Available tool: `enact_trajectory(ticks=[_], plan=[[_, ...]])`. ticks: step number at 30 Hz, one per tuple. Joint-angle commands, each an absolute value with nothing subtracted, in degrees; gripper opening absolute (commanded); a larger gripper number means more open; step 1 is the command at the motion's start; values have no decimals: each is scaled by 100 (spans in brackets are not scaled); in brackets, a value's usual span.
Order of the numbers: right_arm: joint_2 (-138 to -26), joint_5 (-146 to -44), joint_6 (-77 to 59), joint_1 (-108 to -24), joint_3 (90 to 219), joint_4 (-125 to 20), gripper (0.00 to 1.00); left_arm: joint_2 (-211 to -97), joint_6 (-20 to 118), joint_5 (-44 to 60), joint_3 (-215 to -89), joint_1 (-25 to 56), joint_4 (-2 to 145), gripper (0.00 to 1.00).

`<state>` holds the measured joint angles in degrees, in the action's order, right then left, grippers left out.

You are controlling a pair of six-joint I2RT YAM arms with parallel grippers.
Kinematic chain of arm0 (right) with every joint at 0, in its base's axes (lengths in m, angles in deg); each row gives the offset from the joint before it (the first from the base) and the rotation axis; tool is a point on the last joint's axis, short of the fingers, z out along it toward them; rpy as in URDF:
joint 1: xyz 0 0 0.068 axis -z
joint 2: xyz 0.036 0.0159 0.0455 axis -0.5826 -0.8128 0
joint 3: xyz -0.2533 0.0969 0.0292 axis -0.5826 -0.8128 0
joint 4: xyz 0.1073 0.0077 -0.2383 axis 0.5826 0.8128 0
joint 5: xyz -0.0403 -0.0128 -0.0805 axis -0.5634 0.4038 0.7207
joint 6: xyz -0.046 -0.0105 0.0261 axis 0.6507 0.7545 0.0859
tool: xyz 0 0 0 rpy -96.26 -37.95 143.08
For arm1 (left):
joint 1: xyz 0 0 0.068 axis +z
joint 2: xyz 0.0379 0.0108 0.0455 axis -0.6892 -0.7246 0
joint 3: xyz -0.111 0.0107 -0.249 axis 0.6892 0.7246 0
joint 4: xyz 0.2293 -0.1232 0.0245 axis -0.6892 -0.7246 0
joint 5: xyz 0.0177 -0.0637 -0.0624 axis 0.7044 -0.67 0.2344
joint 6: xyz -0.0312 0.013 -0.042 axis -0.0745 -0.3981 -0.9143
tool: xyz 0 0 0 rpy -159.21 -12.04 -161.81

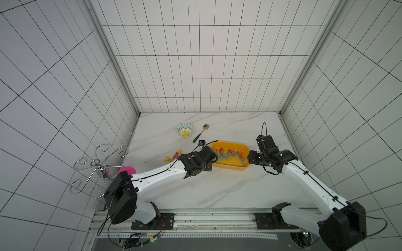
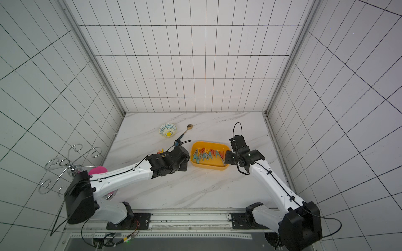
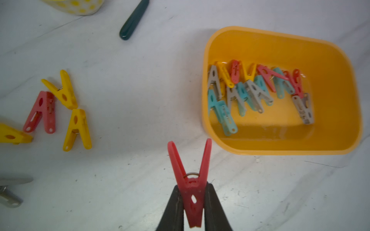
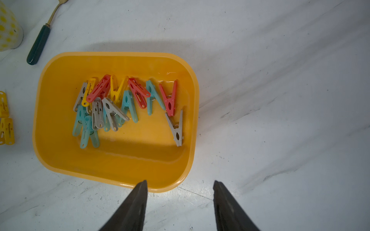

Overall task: Put the clothespins into the storage box
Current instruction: Pick up the clothespin from the center of the board, then place the clothespin in the storage box.

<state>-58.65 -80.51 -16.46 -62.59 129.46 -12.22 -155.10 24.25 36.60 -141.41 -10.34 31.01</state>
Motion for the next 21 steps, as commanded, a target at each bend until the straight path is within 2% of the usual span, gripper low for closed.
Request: enact_trajectory(ticks=[1,13,18,21], plan=[[-5644,-7953,-1639,-6191,13056,-1032,57,-16215,2664,3446,-14828,-1142,3196,17],[-5354,-7906,-1599,-6047,12787,-981,57,-18786,3014,3222,-17036,-1172,3123,16],[-5250,-7982,-1569,-5971,12681,-980,57,-19376,3067,3188,-17535,-1154,3059,16],[-5245,-8015,-1521,-5925,12630,-981,57,-19624,3058,3123,-17733,-1117,2997,20]])
